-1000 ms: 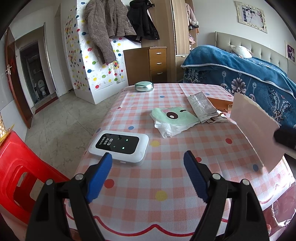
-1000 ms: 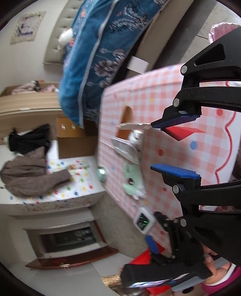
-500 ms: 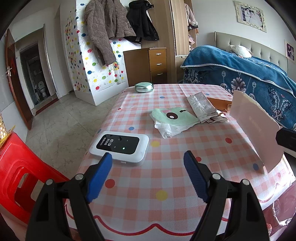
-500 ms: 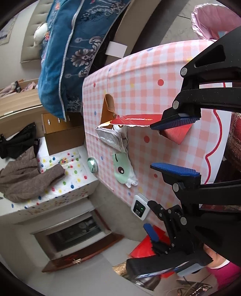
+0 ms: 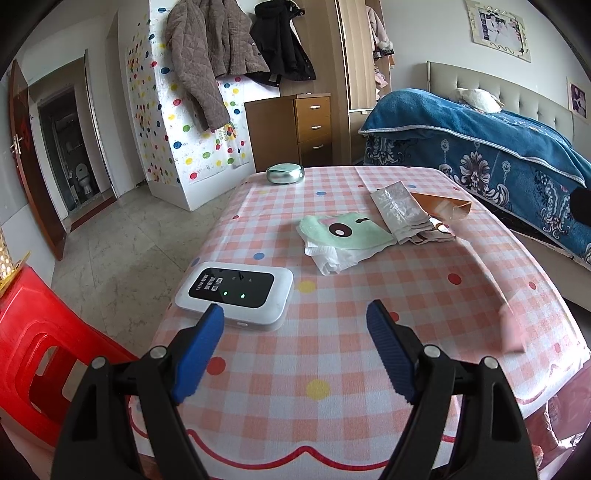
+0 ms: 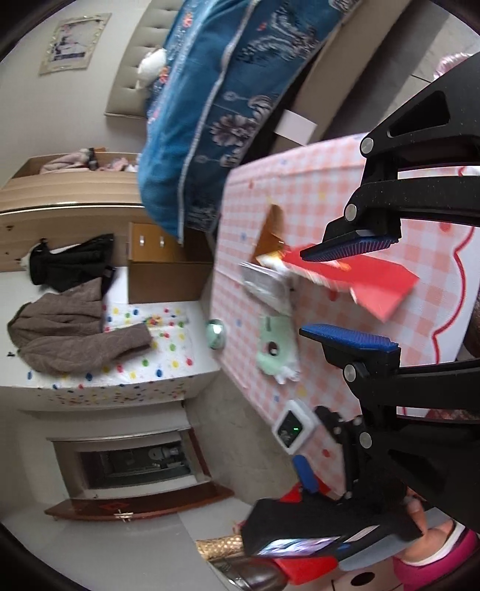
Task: Collect trash
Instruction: 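Grasp the mint-green face-print bag with the left tool while the right tool holds the red card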
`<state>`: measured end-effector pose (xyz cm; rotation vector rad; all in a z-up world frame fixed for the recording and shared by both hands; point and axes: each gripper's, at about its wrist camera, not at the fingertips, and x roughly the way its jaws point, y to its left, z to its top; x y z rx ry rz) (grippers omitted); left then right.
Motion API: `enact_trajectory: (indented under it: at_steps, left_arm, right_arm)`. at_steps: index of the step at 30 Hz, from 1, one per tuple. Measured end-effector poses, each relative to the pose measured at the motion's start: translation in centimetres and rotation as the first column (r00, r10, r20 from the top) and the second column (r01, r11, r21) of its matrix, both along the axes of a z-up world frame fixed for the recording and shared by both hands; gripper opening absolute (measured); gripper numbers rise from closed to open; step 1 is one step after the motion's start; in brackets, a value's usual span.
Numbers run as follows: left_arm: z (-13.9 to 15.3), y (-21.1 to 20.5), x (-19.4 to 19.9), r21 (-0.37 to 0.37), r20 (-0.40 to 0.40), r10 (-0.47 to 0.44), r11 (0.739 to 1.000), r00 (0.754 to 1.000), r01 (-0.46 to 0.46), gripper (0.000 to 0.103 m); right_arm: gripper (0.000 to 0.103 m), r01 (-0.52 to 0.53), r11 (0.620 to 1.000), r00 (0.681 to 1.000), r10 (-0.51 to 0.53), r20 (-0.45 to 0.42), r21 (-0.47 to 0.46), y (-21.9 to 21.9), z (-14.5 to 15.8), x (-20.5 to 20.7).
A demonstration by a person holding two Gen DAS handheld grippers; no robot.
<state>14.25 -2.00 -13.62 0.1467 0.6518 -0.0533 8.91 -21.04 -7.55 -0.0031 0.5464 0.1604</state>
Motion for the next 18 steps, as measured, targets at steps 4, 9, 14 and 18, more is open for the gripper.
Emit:
enact_trajectory:
  at_steps: [4, 9, 14, 18]
  left_arm:
    - [0.0, 0.1, 0.0, -0.003, -0.001, 0.001, 1.0, 1.0, -0.001, 0.077]
    - [0.0, 0.2, 0.1, -0.011, -0.006, 0.004, 1.0, 1.0, -0.004, 0.077]
    - [0.1, 0.4, 0.2, -0.023, -0.007, 0.008, 1.0, 1.0, -0.008, 0.077]
    - [0.1, 0.6, 0.4, -0.032, -0.017, 0.01, 0.999, 1.0, -0.011, 0.077]
  right_arm:
    - [0.038, 0.02, 1.0, 0.999, -0.019, -0.046, 0.023, 0.0, -0.7, 1.1]
    - [0.052, 0.021, 1.0, 0.993, -0.02, -0.113, 0.003, 0.4, -1.5, 2.0]
    - [0.083, 0.04, 0.999, 0.985, -0.041, -0.167, -0.012, 1.4, -4.0, 3.4]
    - [0.088, 0.058, 0.998, 0.972, -0.057, -0.228, -0.002, 2.0, -5.9, 4.9]
